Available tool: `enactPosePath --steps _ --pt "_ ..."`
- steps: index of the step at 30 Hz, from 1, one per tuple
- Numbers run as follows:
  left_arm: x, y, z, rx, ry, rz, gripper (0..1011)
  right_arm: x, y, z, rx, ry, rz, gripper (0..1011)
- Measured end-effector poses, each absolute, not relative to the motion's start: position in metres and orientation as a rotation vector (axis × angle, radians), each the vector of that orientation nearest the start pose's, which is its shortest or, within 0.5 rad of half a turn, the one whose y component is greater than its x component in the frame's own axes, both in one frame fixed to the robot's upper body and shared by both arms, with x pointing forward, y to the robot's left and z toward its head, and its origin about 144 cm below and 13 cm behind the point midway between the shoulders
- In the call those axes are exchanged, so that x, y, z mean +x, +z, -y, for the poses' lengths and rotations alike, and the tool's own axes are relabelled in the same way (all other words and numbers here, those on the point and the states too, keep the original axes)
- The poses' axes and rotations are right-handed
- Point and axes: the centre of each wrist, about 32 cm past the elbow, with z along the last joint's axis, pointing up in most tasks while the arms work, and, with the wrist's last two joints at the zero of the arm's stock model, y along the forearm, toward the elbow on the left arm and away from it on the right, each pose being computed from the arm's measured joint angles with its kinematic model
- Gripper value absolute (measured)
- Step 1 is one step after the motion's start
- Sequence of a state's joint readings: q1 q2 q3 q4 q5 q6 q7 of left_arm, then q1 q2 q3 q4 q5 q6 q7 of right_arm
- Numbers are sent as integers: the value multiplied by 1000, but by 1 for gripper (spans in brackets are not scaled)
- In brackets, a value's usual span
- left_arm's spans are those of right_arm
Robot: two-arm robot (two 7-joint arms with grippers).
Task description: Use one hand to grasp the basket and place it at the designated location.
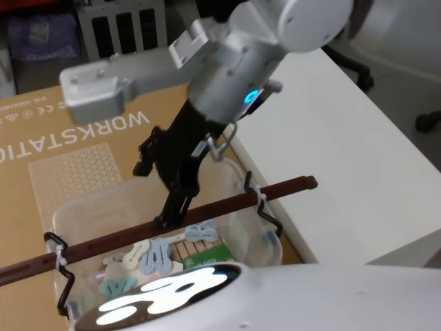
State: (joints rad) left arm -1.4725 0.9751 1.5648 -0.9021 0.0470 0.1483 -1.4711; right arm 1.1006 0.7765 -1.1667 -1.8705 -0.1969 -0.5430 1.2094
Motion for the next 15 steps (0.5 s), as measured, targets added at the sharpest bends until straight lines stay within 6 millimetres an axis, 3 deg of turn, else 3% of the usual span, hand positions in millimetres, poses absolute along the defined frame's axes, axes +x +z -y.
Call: enactPosePath --steps 15 --pt "616 1396 -496 1629 178 -166 0 500 1355 138 -912 870 1353 1000"
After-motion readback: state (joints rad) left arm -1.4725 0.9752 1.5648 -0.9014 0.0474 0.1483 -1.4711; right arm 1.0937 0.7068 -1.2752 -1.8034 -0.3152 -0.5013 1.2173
